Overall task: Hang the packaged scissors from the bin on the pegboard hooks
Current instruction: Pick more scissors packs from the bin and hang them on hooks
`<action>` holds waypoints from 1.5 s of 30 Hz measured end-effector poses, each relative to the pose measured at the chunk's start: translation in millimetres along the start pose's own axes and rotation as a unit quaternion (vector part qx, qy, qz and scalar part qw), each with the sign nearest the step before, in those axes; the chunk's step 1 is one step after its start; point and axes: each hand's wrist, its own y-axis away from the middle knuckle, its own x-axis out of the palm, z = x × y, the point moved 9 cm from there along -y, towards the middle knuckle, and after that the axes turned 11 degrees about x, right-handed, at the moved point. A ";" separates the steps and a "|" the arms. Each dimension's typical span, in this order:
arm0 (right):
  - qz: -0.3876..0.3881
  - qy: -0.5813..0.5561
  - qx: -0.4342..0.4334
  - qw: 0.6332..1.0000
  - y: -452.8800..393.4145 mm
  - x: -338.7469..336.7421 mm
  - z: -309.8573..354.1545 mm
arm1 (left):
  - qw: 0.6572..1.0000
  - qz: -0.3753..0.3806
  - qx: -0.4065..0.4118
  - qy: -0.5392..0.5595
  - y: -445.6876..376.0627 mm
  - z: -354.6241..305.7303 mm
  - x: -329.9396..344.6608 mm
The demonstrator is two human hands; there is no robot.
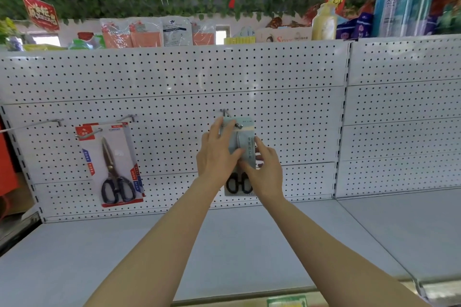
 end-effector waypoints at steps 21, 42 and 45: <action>-0.125 0.417 -0.310 0.845 127.8 -214.6 28.9 | 0.941 0.014 0.308 -0.136 123.0 -187.7 -34.9; 0.012 0.581 0.063 0.811 361.7 -481.8 -351.4 | 0.799 0.348 0.488 0.049 472.5 -473.0 291.6; 0.021 0.579 0.090 0.810 389.7 -493.8 -386.7 | 0.709 0.409 0.574 0.006 556.6 -485.2 344.2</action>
